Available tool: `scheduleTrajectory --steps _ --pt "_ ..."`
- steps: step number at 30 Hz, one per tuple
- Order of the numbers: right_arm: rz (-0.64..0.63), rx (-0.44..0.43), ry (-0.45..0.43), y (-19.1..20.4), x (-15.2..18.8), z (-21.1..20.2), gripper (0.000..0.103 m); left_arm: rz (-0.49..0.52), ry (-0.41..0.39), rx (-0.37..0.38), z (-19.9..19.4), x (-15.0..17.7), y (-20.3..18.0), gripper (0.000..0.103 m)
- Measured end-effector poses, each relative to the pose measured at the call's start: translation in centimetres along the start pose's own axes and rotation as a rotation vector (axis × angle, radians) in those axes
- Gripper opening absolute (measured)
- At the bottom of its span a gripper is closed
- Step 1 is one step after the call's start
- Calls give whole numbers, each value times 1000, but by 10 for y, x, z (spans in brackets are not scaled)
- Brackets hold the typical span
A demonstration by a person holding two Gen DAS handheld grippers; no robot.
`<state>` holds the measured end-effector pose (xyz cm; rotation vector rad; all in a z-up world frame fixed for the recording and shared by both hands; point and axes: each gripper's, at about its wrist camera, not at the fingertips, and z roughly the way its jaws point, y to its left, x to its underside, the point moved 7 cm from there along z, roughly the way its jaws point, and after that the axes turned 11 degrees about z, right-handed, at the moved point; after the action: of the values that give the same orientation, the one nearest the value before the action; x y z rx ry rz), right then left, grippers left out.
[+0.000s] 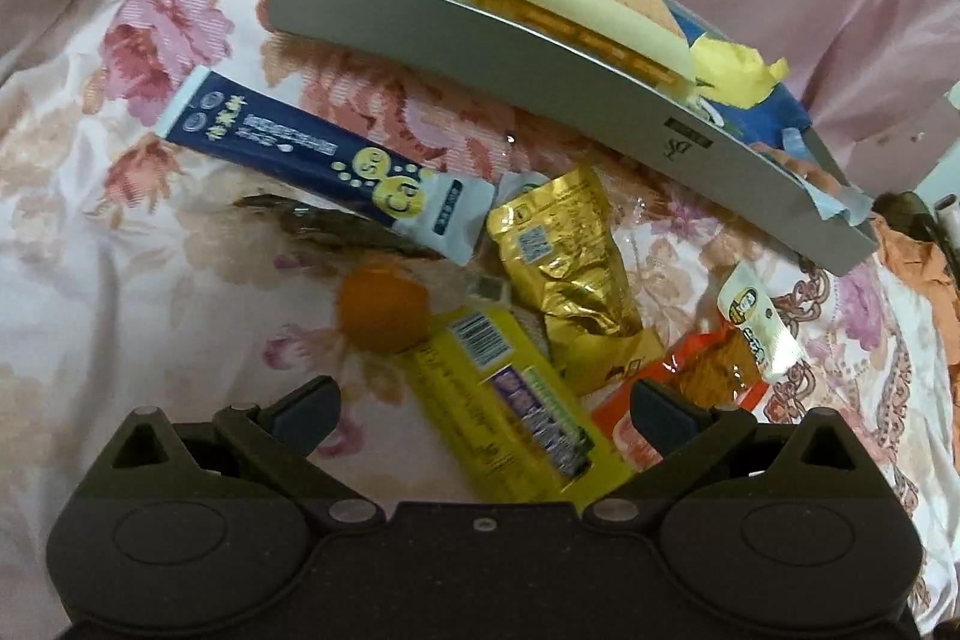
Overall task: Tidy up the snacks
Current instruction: 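Lower the left gripper onto the yellow candy bar and grasp it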
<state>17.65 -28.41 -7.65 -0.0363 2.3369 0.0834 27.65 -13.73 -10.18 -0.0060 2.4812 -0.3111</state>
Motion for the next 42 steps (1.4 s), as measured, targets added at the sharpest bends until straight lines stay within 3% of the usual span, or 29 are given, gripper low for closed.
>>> scheduleTrajectory --steps 7,12,26,31,33,36,39,42 --pt "-67 -7 -9 11 2 4 103 37 102 -51 25 -1 -13 102" --pt "-104 2 -15 15 2 6 103 105 125 -30 30 0 -14 102" --pt "-98 24 -3 11 3 8 103 186 124 36 6 8 15 78" --pt "-86 33 3 8 3 6 103 236 128 64 -7 18 29 74" --pt "-81 36 5 7 2 5 103 206 123 81 -7 18 30 79" --pt "-74 39 7 7 2 3 103 73 114 118 -5 17 30 94" --pt "-79 43 8 9 2 3 103 12 103 86 2 16 22 100" --pt "-82 40 11 10 4 4 103 40 111 24 11 13 6 102"
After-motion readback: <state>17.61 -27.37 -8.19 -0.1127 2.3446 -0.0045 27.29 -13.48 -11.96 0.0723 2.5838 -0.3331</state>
